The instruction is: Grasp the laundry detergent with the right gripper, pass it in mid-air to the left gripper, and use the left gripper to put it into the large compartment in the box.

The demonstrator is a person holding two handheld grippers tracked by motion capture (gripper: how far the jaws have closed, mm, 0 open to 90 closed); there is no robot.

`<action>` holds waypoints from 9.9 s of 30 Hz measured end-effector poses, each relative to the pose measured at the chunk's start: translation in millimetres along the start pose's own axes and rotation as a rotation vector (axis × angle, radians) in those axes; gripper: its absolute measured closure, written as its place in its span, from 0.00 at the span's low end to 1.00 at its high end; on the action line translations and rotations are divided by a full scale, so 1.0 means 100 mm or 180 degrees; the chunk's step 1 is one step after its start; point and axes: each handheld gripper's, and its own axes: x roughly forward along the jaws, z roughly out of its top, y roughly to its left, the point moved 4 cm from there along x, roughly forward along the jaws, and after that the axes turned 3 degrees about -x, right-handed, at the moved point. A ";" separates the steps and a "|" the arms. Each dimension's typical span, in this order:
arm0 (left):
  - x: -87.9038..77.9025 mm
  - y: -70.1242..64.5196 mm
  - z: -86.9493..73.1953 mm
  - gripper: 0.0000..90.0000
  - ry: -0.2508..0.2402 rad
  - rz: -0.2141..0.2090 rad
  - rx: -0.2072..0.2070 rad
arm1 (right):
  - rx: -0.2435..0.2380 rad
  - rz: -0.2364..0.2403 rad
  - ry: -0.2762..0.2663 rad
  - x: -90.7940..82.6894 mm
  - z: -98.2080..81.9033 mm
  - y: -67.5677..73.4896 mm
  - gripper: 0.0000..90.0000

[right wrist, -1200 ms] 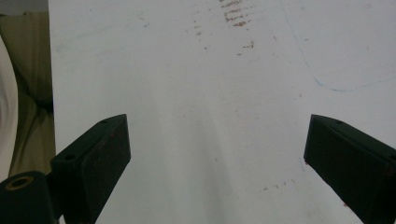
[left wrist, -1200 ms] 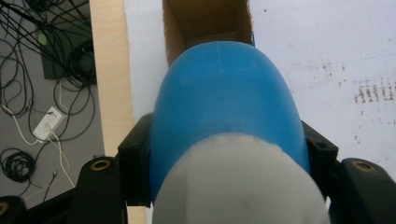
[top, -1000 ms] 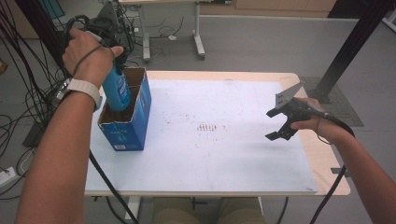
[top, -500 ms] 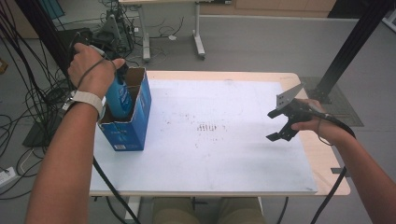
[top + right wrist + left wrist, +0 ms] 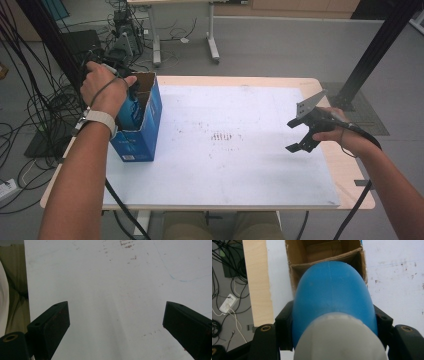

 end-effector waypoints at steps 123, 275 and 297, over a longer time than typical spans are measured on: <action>0.73 -0.03 -0.18 0.41 0.0114 0.0055 0.0030 | 0.0008 -0.0003 0.0116 0.01 -0.10 0.03 0.08; -0.43 -1.35 -0.05 0.10 -0.0506 -0.0814 0.2440 | -0.0006 -0.0060 0.0259 -0.15 0.02 0.08 0.08; -0.31 -1.89 -0.08 0.10 -0.0414 -0.0989 0.3069 | -0.0005 -0.0063 0.0263 -0.17 0.01 0.06 0.08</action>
